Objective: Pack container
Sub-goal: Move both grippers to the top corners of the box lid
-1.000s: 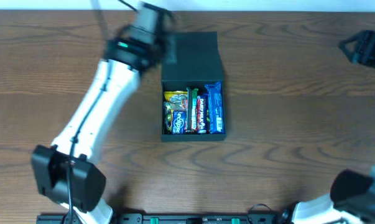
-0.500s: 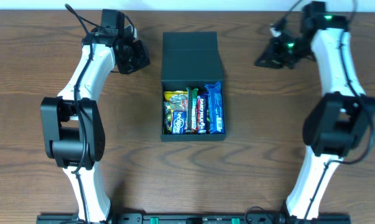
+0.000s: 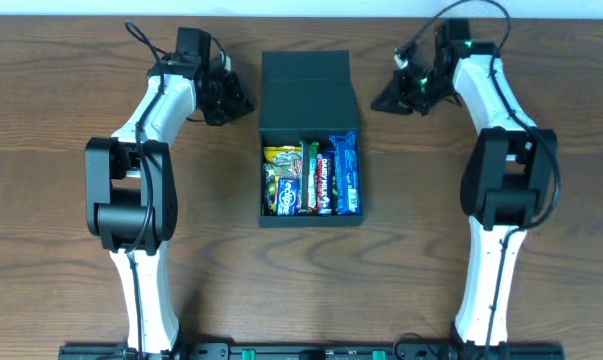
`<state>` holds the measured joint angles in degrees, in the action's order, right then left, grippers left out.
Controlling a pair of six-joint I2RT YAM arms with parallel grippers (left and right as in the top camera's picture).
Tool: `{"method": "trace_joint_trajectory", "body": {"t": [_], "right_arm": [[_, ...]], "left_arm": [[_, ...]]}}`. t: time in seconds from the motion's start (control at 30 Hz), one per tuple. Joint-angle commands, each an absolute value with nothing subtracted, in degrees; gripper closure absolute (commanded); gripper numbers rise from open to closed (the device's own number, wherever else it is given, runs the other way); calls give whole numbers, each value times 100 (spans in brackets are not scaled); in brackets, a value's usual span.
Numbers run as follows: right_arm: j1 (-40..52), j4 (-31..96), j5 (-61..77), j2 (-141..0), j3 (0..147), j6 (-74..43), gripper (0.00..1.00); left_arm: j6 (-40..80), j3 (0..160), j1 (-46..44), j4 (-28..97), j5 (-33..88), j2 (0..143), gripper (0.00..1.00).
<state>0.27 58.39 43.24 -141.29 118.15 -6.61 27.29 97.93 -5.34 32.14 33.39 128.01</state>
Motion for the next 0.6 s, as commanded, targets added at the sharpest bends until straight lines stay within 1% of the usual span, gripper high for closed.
{"method": "trace_joint_trajectory", "body": {"t": [0.0, 0.2, 0.37, 0.57], "right_arm": [[54, 5824, 4571, -14350, 11828, -825, 98], [191, 5739, 4678, -14462, 11828, -832, 98], [281, 5649, 4681, -14529, 11828, -832, 98], [386, 5478, 5028, -14700, 11828, -836, 98]], "left_arm": [[2945, 9998, -510, 3122, 3562, 13056, 94], [3030, 10390, -510, 3350, 3590, 13384, 94], [3048, 10401, -543, 3413, 3708, 13506, 94], [3116, 10401, -615, 3413, 3756, 13535, 94]]}}
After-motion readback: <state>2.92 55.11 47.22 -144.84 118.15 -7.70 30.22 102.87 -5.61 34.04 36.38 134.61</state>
